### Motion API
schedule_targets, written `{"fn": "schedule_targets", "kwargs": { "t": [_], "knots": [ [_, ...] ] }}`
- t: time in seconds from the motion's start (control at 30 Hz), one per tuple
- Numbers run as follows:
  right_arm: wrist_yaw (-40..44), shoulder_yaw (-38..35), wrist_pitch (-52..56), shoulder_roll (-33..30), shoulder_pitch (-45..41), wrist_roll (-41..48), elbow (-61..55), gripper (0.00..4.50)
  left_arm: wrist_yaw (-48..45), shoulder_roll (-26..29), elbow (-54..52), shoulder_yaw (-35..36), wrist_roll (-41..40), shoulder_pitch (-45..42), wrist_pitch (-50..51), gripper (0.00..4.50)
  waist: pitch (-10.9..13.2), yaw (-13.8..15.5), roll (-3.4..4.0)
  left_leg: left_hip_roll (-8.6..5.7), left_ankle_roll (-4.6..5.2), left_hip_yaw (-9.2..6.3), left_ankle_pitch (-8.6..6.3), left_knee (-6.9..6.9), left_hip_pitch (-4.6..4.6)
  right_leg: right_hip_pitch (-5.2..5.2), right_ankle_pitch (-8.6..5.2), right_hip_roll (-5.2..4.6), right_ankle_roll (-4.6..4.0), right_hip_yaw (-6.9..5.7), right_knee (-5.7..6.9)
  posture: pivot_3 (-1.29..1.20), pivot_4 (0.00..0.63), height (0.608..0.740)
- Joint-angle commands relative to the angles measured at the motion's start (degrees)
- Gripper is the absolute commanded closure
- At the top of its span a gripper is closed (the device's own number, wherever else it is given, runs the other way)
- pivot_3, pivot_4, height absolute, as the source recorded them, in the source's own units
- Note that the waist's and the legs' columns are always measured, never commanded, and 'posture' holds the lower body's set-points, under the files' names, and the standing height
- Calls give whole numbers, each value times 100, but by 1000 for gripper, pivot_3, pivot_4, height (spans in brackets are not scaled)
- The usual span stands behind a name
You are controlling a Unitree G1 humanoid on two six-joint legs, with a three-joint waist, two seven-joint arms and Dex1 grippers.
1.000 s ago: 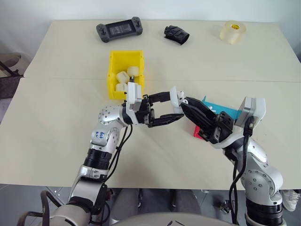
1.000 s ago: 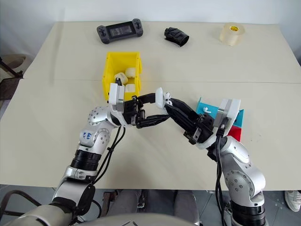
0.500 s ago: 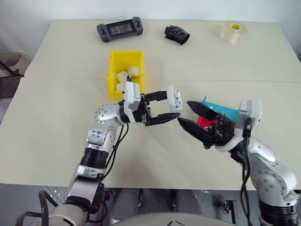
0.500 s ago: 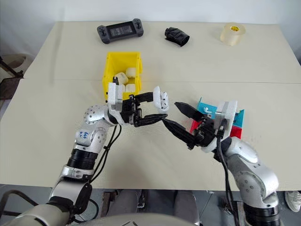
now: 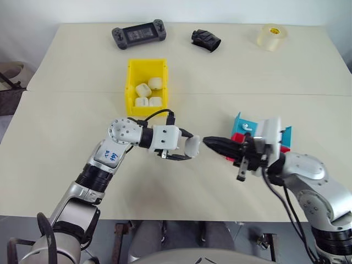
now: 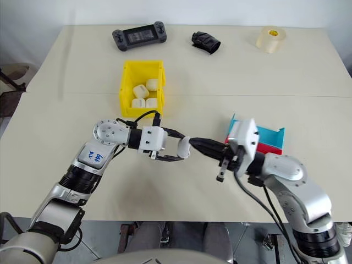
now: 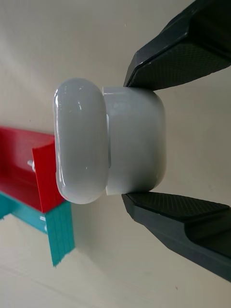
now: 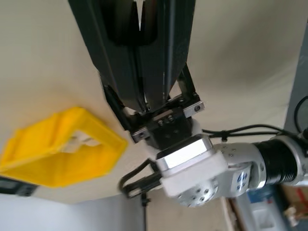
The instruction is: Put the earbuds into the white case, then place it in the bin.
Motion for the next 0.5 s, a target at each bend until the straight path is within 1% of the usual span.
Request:
{"fn": "schedule_targets", "kwargs": {
  "t": [0.03,0.17,0.3,0.5],
  "knots": [
    [-29,255,-22,51,-67,-313,95,4467,29,-10,-371,-28,-19,-9,99,1721,1,9,-1,-2,0,0,0,0,-1,0,0,-2,0,0,0,0,150,740],
    [-24,238,11,102,-23,-353,228,4467,96,-52,-344,57,-99,-2,34,1721,1,-7,-2,-2,0,-1,0,-1,-1,-1,0,0,0,-1,0,0,150,740],
    [291,-125,-145,-100,283,-298,438,4467,157,-40,-386,295,-326,50,66,1721,1,1,-2,0,0,-1,0,-1,0,0,0,1,0,-3,1,0,150,740],
    [902,-710,-547,-204,556,-45,684,4467,277,-32,-557,635,-659,248,276,1721,4,-7,-7,2,0,0,0,-1,1,1,0,0,0,-3,2,0,150,740]
  ]
}}
